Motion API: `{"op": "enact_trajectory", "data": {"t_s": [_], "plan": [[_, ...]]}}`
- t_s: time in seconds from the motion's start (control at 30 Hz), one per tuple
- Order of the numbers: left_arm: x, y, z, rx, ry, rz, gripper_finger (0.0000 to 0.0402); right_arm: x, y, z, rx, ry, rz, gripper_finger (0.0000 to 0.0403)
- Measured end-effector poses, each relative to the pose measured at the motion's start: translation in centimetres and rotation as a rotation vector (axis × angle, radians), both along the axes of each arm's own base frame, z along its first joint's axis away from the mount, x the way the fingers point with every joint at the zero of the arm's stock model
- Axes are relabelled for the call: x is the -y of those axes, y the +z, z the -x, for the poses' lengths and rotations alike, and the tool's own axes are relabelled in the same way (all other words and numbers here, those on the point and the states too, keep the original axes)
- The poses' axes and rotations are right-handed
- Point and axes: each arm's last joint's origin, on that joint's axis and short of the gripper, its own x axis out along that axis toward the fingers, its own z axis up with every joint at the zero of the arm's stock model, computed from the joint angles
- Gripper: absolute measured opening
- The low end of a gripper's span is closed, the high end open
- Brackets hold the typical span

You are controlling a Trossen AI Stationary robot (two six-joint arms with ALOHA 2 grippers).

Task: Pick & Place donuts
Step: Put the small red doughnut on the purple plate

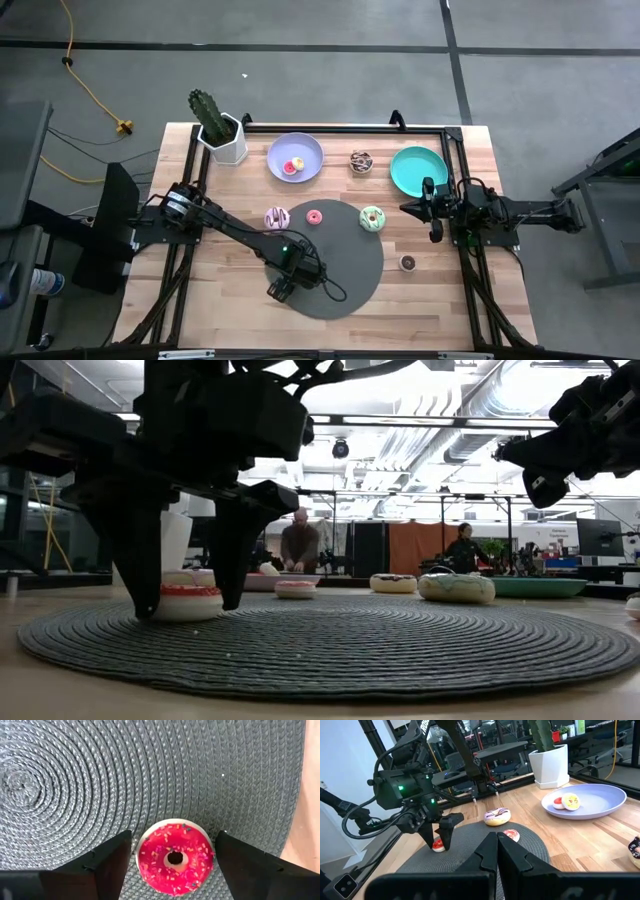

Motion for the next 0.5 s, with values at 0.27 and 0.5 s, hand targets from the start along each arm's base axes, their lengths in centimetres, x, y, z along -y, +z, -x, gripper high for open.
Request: {"op": "enact_trajectory", "data": {"t_s": [0.27,0.5], "plan": [[-0.02,0.00,0.04,-0.004,0.000,-0.003,0.0274,0.00,0.01,0.00,0.000,0.000,0.000,0.0000],[-0.13,0.00,0.11,-0.005,0.005,-0.029,0.0274,0.00,0.00,0.00,0.000,0.000,0.000,0.0000]]}}
